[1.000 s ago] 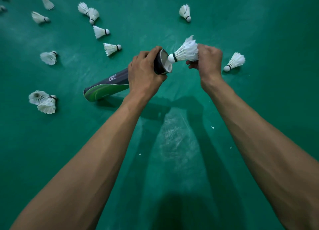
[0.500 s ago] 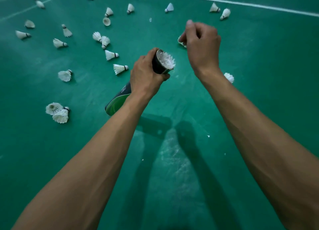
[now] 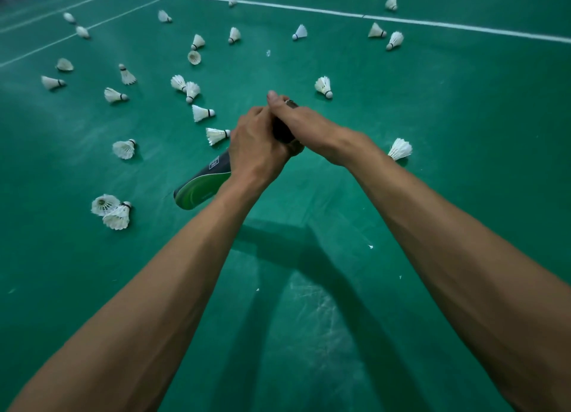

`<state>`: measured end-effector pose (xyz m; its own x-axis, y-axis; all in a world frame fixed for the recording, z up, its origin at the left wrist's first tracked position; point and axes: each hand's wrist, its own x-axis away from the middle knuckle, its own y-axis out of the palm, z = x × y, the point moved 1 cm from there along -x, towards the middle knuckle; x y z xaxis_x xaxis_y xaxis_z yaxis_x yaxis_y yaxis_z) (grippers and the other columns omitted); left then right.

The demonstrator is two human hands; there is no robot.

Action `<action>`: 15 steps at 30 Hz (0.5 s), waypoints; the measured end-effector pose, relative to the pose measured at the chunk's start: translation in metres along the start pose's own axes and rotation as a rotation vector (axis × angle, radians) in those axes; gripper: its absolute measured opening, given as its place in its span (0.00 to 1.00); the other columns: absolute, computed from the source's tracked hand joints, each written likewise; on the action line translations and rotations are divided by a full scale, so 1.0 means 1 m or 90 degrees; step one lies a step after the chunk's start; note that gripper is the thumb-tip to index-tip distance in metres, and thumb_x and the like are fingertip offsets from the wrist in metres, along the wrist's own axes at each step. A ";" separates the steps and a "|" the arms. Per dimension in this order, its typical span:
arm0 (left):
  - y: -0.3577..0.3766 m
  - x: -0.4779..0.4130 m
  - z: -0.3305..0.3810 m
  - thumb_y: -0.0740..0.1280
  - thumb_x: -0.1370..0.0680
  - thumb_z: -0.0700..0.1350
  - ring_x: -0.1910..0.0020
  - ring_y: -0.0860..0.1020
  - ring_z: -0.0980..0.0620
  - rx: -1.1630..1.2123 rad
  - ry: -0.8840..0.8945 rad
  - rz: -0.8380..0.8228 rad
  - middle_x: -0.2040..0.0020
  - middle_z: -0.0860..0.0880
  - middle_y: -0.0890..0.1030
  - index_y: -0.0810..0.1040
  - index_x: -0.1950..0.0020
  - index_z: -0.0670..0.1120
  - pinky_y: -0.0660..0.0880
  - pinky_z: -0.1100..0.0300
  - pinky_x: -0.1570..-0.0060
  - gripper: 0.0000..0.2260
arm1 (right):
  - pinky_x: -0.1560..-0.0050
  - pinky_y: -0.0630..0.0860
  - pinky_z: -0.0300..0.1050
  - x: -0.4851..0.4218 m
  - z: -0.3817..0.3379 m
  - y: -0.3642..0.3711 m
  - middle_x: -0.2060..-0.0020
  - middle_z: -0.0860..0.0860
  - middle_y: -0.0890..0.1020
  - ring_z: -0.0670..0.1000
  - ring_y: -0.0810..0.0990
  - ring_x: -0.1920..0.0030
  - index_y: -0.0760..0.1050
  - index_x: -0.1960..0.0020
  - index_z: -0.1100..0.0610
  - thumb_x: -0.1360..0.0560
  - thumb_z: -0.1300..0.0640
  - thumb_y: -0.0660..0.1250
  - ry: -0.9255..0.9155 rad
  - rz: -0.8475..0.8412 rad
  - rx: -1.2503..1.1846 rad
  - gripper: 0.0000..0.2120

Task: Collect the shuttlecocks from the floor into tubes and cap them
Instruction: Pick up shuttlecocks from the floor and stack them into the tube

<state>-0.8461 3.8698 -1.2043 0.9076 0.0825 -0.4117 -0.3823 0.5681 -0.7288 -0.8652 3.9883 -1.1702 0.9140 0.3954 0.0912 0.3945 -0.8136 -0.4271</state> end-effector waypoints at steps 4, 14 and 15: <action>0.001 0.006 -0.011 0.80 0.33 0.56 0.45 0.78 0.41 -0.040 -0.013 0.016 0.44 0.46 0.81 0.75 0.29 0.55 0.76 0.46 0.48 0.34 | 0.68 0.64 0.43 0.001 0.000 -0.006 0.71 0.51 0.74 0.50 0.71 0.68 0.69 0.71 0.56 0.17 0.36 0.54 -0.017 0.155 0.106 0.32; 0.008 0.009 -0.018 0.79 0.33 0.54 0.44 0.80 0.44 -0.030 -0.002 -0.002 0.44 0.50 0.82 0.76 0.30 0.57 0.78 0.48 0.49 0.31 | 0.57 0.68 0.44 0.005 -0.003 -0.002 0.59 0.54 0.79 0.55 0.77 0.57 0.69 0.68 0.52 0.18 0.33 0.52 0.005 0.023 0.244 0.29; 0.008 0.010 -0.018 0.79 0.33 0.54 0.44 0.80 0.44 -0.034 0.002 -0.001 0.43 0.49 0.82 0.76 0.29 0.57 0.78 0.48 0.48 0.32 | 0.54 0.69 0.44 0.005 0.000 -0.002 0.56 0.54 0.80 0.55 0.78 0.53 0.71 0.66 0.52 0.19 0.32 0.52 0.009 0.005 0.230 0.29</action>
<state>-0.8436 3.8603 -1.2246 0.9076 0.0786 -0.4124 -0.3896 0.5241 -0.7573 -0.8616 3.9915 -1.1688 0.9191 0.3818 0.0979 0.3310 -0.6126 -0.7177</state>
